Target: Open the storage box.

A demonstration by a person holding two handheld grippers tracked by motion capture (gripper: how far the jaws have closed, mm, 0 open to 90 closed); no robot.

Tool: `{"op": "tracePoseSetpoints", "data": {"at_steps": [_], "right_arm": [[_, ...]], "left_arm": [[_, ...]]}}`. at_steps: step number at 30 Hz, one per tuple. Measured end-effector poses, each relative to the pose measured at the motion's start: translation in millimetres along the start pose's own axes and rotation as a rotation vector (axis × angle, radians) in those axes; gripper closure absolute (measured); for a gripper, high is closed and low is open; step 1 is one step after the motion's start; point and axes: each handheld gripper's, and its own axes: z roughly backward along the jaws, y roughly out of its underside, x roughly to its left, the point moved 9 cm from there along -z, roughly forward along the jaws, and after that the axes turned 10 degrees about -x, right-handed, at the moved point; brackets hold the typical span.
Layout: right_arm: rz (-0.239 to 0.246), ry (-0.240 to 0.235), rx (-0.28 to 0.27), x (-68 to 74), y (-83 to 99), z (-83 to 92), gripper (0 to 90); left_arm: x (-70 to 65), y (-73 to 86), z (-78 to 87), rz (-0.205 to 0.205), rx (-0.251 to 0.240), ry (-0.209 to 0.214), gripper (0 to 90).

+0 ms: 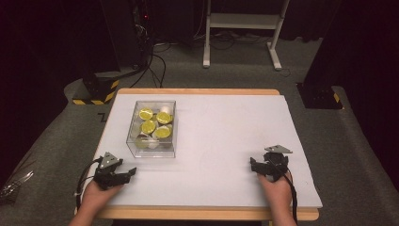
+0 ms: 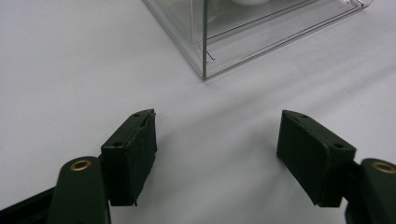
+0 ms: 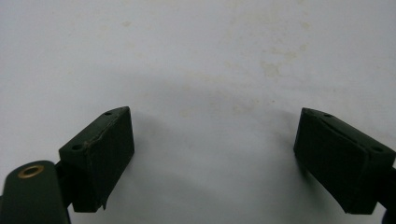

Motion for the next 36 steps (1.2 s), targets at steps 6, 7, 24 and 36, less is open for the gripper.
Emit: {"op": "tracePoseSetpoints", "data": {"at_steps": [6, 7, 24, 36], "right_arm": [[0.0, -0.007, -0.001, -0.2, 0.0, -0.3, 11.7], [-0.001, -0.007, -0.002, -0.3, 0.0, -0.4, 11.7], [0.015, -0.025, -0.012, 2.0, -1.1, 1.0, 17.4], [0.013, -0.02, -0.012, 2.3, -0.7, 1.1, 17.5]], "left_arm": [[0.3, 0.0, 0.3, 0.007, -0.002, -0.005, 30.3], [0.5, 0.0, 0.2, 0.008, -0.003, -0.005, 30.4], [-0.6, 0.0, 0.5, 0.006, -0.001, -0.023, 30.7], [-0.4, -0.2, 0.3, 0.004, 0.0, -0.024, 30.7]]}}
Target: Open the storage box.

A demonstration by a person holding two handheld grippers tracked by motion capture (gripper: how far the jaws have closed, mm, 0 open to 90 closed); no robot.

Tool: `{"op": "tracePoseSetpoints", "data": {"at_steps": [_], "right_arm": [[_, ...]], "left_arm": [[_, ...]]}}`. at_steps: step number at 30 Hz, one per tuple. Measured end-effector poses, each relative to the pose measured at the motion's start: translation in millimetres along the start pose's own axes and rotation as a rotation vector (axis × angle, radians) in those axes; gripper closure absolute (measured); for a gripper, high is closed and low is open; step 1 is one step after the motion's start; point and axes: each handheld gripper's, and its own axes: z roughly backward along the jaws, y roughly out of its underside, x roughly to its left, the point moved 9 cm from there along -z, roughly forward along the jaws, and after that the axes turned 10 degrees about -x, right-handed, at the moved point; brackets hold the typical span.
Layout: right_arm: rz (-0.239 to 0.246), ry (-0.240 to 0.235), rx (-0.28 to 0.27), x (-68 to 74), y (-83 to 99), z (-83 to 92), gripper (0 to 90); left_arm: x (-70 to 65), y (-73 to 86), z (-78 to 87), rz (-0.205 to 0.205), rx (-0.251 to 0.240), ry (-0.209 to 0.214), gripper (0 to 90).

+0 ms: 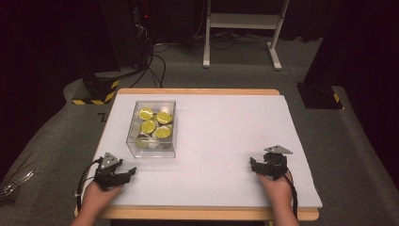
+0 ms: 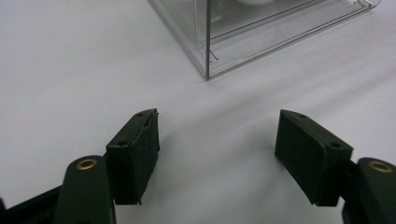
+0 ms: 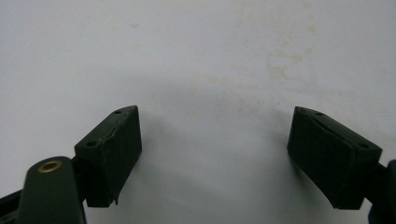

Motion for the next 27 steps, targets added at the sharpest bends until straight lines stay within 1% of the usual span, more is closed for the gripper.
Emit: {"op": "tracePoseSetpoints", "data": {"at_steps": [5, 6, 8, 9, 11, 14, 17, 19, 26, 27], "right_arm": [[0.009, 0.002, -0.003, 0.2, -0.2, 0.6, 18.3], [0.016, 0.017, -0.017, 0.9, -1.5, 2.2, 19.6], [0.017, 0.018, -0.024, 1.2, -2.1, 2.9, 19.7], [0.0, 0.003, -0.035, 3.7, -3.9, 4.4, 19.9], [-0.003, 0.0, -0.036, 4.7, -4.5, 5.1, 20.1], [-0.004, -0.009, -0.05, 11.0, -8.3, 8.9, 21.0], [-0.001, -0.013, -0.046, 14.4, -8.2, 9.3, 21.0], [0.006, -0.02, -0.041, 18.1, -7.1, 8.4, 21.0], [0.01, -0.028, -0.023, 23.0, -3.2, 5.5, 21.0], [0.018, -0.03, -0.019, 23.5, -2.0, 4.6, 21.0]], "left_arm": [[0.4, -0.1, 0.2, -0.003, 0.007, 0.006, 30.7], [0.4, -0.3, 0.0, -0.002, 0.007, 0.009, 30.9], [0.5, -0.4, 0.0, -0.002, 0.007, 0.009, 31.0], [0.7, -0.6, 0.0, -0.003, 0.007, 0.009, 31.3], [0.7, -0.8, 0.0, 0.001, 0.005, 0.009, 31.7], [2.4, -1.1, 1.0, 0.002, 0.006, 0.006, 35.6], [2.4, -1.5, 1.3, 0.01, 0.001, 0.012, 37.5], [1.7, -1.9, 2.2, 0.02, -0.002, 0.023, 38.2], [1.0, -4.7, 4.1, 0.024, -0.024, 0.035, 38.7], [-0.8, -6.0, 5.0, 0.028, -0.031, 0.047, 38.7]]}}
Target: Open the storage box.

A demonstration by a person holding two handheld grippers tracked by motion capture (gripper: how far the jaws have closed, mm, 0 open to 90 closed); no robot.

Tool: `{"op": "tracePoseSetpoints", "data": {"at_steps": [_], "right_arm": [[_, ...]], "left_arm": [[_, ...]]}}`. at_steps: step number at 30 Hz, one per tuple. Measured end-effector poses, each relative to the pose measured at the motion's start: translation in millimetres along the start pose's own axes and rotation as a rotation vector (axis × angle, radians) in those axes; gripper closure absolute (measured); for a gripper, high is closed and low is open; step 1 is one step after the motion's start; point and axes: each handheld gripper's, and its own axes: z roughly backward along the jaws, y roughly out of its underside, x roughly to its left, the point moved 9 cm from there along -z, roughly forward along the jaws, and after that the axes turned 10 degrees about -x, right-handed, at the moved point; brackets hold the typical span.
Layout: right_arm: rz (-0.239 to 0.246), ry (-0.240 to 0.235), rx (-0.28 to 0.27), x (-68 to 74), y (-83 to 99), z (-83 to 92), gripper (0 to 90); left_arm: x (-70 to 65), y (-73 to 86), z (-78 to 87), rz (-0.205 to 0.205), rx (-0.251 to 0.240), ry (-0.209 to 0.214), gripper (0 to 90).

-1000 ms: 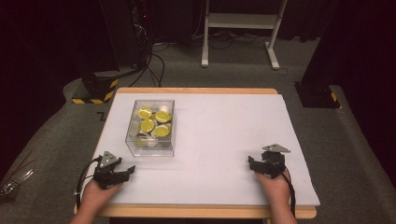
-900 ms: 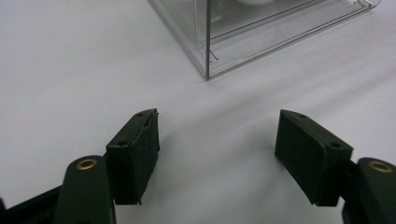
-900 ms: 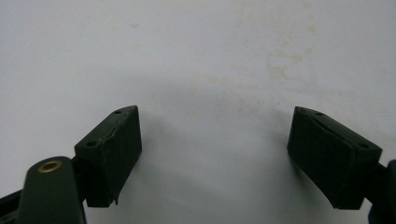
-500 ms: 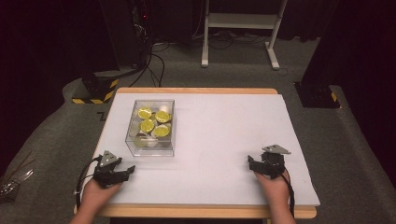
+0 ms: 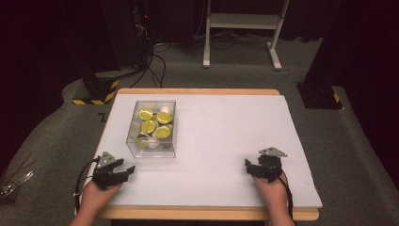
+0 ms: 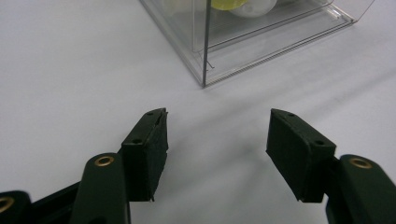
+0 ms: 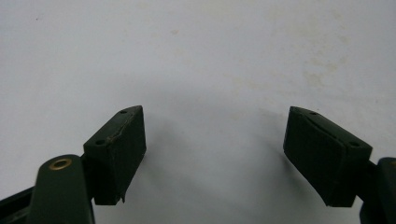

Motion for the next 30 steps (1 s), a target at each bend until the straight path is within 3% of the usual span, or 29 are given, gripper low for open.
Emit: {"op": "tracePoseSetpoints", "data": {"at_steps": [15, 23, 30], "right_arm": [[0.004, -0.003, 0.013, 1.4, 2.7, -1.4, 22.0], [0.006, -0.003, 0.012, 1.0, 2.7, -1.5, 22.0], [0.004, -0.004, 0.011, 1.1, 2.8, -1.5, 22.1]], "left_arm": [[-12.7, -13.0, 5.0, 0.018, -0.073, 0.071, 40.3], [-17.2, -18.5, 6.3, 0.01, -0.092, 0.087, 32.8], [-21.8, -22.7, 6.3, 0.017, -0.103, 0.112, 35.6]]}}
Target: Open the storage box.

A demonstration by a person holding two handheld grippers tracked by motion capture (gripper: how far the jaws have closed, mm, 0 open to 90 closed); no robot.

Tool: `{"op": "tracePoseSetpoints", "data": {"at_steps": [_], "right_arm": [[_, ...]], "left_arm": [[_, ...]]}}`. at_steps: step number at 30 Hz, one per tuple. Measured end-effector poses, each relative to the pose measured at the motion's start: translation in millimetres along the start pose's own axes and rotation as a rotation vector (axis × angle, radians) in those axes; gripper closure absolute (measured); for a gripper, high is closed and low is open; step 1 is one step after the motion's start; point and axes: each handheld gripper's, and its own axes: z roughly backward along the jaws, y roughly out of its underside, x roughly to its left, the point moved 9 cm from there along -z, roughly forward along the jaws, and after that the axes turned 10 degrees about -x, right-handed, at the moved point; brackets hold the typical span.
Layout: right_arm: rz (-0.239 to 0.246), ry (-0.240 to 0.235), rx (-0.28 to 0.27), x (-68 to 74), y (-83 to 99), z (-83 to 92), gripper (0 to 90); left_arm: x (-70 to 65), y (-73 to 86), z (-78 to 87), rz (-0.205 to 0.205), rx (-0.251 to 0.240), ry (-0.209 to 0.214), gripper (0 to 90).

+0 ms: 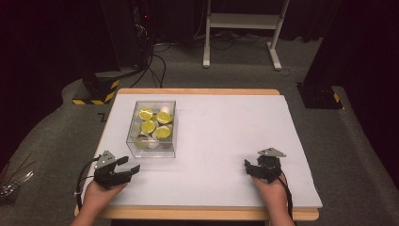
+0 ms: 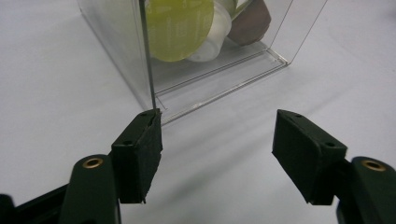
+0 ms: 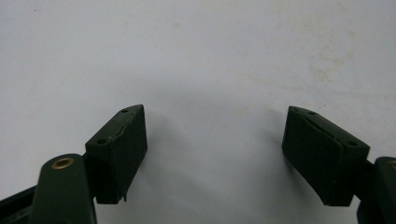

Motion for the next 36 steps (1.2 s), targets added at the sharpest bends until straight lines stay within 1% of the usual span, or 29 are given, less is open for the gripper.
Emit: {"op": "tracePoseSetpoints", "data": {"at_steps": [3, 7, 8, 10, 11, 12, 13, 14, 15, 17, 22, 24, 27, 28, 30, 31, 35, 36], "right_arm": [[0.0, 0.0, 0.0, 0.0, 0.0, 0.0, 22.1], [0.001, -0.001, 0.0, 0.1, 0.1, 0.1, 22.2], [0.002, -0.001, -0.001, 0.0, 0.0, 0.0, 22.3], [0.001, 0.0, -0.001, 0.1, 0.0, 0.1, 22.4], [0.002, 0.0, -0.001, 0.2, 0.0, 0.2, 22.6], [0.002, 0.0, -0.001, 0.2, 0.0, 0.2, 22.6], [0.003, 0.0, -0.001, 0.2, 0.0, 0.2, 22.7], [0.003, 0.0, -0.002, 0.2, 0.0, 0.1, 22.7], [0.003, 0.0, -0.002, 0.2, 0.0, 0.1, 22.7], [0.005, -0.001, -0.003, 0.0, -0.1, 0.1, 22.7], [0.006, -0.001, -0.003, 0.1, -0.1, 0.2, 22.9], [0.006, -0.001, -0.003, 0.1, 0.0, 0.2, 22.9], [0.006, 0.0, -0.003, 0.1, -0.1, 0.2, 22.9], [0.006, -0.001, -0.003, 0.1, 0.0, 0.2, 22.9], [0.006, 0.0, -0.004, 0.2, 0.0, 0.2, 23.0], [0.004, 0.0, -0.003, 0.3, 0.0, 0.2, 23.0], [0.006, 0.0, -0.004, 0.1, -0.1, 0.1, 23.1], [0.006, 0.0, -0.004, 0.2, -0.1, 0.1, 23.1]], "left_arm": [[-2.4, -1.9, -0.4, 0.002, -0.002, 0.008, 38.1], [-2.7, -3.4, -0.6, 0.007, -0.012, 0.008, 38.4], [-3.8, -4.4, -0.3, 0.021, -0.024, 0.015, 38.7], [-4.1, -4.5, -0.1, 0.022, -0.025, 0.017, 39.3], [-4.6, -5.8, 0.2, 0.021, -0.032, 0.026, 39.7], [-4.6, -5.8, 0.2, 0.021, -0.032, 0.026, 39.8], [-6.4, -8.4, 0.4, 0.033, -0.046, 0.035, 39.8], [-7.3, -10.0, 0.3, 0.035, -0.051, 0.041, 39.8], [-7.3, -10.0, 0.3, 0.035, -0.051, 0.041, 39.8], [-9.9, -14.2, -0.7, 0.037, -0.059, 0.057, 39.9], [-13.1, -18.9, -3.8, 0.038, -0.051, 0.066, 39.1], [-13.3, -19.7, -4.0, 0.032, -0.049, 0.064, 39.2], [-14.5, -22.1, -5.1, 0.03, -0.053, 0.07, 38.9], [-15.4, -22.4, -6.0, 0.027, -0.047, 0.077, 38.0], [-15.5, -22.9, -6.1, 0.027, -0.048, 0.079, 37.0], [-15.1, -23.6, -6.1, 0.034, -0.049, 0.085, 37.0], [-13.2, -25.5, -6.0, 0.039, -0.052, 0.083, 37.3], [-12.8, -28.1, -6.1, 0.037, -0.058, 0.083, 37.7]]}}
